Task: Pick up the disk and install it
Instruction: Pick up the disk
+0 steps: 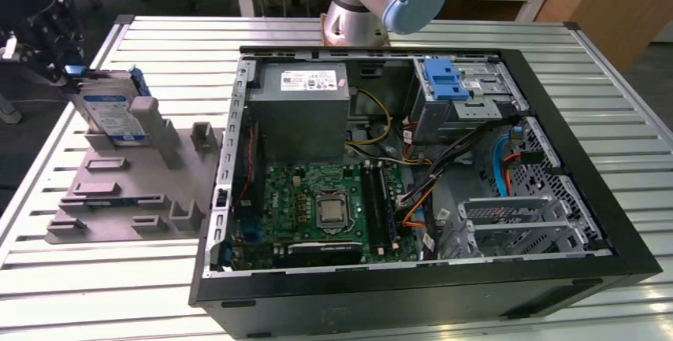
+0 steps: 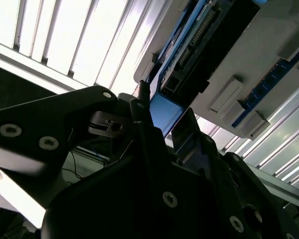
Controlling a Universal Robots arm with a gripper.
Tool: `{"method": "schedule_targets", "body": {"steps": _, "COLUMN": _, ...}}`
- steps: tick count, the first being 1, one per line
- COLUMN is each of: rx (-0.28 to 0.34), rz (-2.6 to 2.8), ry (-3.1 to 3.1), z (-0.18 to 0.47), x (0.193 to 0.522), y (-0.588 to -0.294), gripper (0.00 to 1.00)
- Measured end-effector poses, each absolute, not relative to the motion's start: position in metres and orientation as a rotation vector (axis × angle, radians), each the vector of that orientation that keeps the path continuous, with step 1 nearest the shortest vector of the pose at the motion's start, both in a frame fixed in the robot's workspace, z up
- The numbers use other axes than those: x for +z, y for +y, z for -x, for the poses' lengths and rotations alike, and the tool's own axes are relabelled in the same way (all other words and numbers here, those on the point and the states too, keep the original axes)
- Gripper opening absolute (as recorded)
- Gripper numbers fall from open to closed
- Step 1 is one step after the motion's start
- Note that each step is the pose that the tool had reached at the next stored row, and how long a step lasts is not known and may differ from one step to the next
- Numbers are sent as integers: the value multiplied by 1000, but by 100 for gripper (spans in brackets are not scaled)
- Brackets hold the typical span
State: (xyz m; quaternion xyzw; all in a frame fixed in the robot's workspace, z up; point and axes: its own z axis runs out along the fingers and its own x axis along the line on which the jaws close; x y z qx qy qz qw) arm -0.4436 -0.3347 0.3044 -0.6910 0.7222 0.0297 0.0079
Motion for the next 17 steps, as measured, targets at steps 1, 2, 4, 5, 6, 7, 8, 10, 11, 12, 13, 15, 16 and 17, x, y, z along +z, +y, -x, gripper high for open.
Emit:
{"method": "schedule_targets", "body": {"steps": 1, "rx": 96, "rz": 2161, "ry": 2259, "z": 444, "x": 304, "y": -335, "gripper": 44}}
{"method": "schedule_targets", "body": {"steps": 2, "rx": 98, "rz": 2162, "ry": 2260, "z": 444, "x": 304, "y": -335, "gripper": 49}}
{"method": "schedule_targets", "body": {"steps": 4, "rx": 103, "rz": 2164, "ry": 2262, "z": 444, "x": 303, "y": -335, "gripper": 49}}
{"method": "schedule_targets", "body": {"steps": 5, "rx": 105, "rz": 2165, "ry": 2264, "z": 444, "x": 302, "y": -335, "gripper": 49}}
{"method": "schedule_targets", "body": {"steps": 6, "rx": 109, "rz": 2167, "ry": 2265, "z": 444, "x": 301, "y": -335, "gripper": 49}}
{"method": "schedule_targets", "body": {"steps": 7, "rx": 115, "rz": 2169, "ry": 2268, "z": 444, "x": 300, "y": -335, "gripper": 49}}
{"method": "schedule_targets", "body": {"steps": 8, "rx": 120, "rz": 2171, "ry": 2270, "z": 444, "x": 299, "y": -335, "gripper": 49}}
{"method": "schedule_targets", "body": {"steps": 10, "rx": 128, "rz": 2174, "ry": 2274, "z": 444, "x": 298, "y": -335, "gripper": 49}}
{"method": "schedule_targets", "body": {"steps": 11, "rx": 126, "rz": 2175, "ry": 2275, "z": 444, "x": 296, "y": -335, "gripper": 49}}
{"method": "schedule_targets", "body": {"steps": 12, "rx": 98, "rz": 2177, "ry": 2277, "z": 444, "x": 296, "y": -334, "gripper": 49}}
{"method": "schedule_targets", "body": {"steps": 13, "rx": 83, "rz": 2177, "ry": 2277, "z": 444, "x": 296, "y": -334, "gripper": 49}}
{"method": "schedule_targets", "body": {"steps": 15, "rx": 62, "rz": 2176, "ry": 2277, "z": 444, "x": 295, "y": -333, "gripper": 49}}
{"method": "schedule_targets", "body": {"steps": 16, "rx": 61, "rz": 2176, "ry": 2277, "z": 444, "x": 295, "y": -333, "gripper": 49}}
{"method": "schedule_targets", "body": {"steps": 17, "rx": 61, "rz": 2176, "ry": 2277, "z": 444, "x": 295, "y": -333, "gripper": 49}}
